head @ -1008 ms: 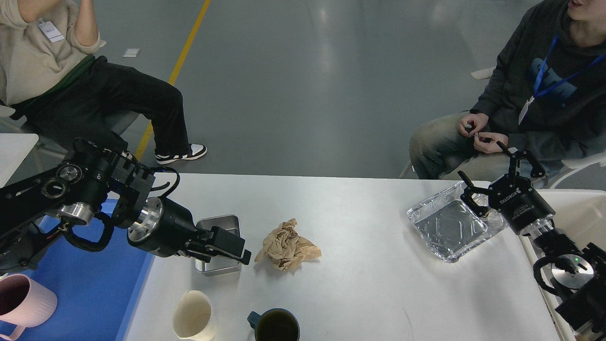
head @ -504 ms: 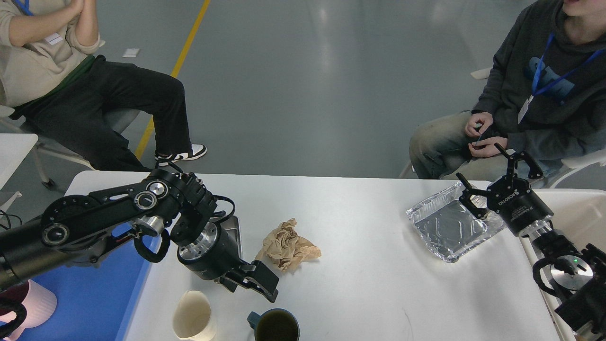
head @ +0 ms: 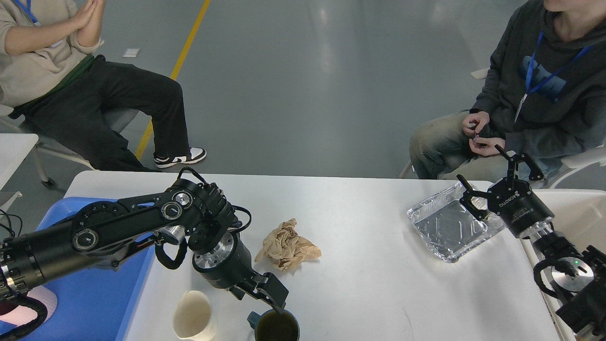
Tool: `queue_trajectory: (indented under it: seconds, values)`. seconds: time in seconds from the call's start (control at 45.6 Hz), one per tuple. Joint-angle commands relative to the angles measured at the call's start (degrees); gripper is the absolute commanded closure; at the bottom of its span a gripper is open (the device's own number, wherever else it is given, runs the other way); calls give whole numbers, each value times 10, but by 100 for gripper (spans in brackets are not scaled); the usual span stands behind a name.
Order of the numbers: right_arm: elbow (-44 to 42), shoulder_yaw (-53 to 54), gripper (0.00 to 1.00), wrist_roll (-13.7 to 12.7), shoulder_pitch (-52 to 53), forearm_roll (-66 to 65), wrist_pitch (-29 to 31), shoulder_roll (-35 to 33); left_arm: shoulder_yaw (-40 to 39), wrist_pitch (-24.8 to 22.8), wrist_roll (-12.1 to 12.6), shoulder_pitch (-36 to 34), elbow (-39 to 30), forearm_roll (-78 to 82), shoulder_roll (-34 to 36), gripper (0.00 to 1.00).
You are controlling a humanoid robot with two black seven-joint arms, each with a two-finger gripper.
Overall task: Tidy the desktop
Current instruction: 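Reach the left gripper toward the dark mug near the robot, then grasp the dark mug with the left gripper and lift it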
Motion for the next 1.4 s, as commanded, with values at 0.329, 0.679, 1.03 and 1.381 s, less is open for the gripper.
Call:
queue_trajectory:
  seconds: [0.329, 0.679, 1.03, 1.381]
  values:
    - [0, 1, 0, 2, -3, 0, 0, 0, 3, 0, 1, 49, 7, 81, -30, 3]
    - [0, 1, 0, 3, -5, 0, 1, -3, -45, 0, 4, 103, 7, 163, -56, 24]
    - [0, 1, 0, 3, -5, 0, 1, -4, -57, 0, 16, 120, 8, 193, -72, 42]
    - [-1, 2, 0, 3, -6, 0, 1, -4, -53, 0, 47, 123, 7, 218, -73, 81]
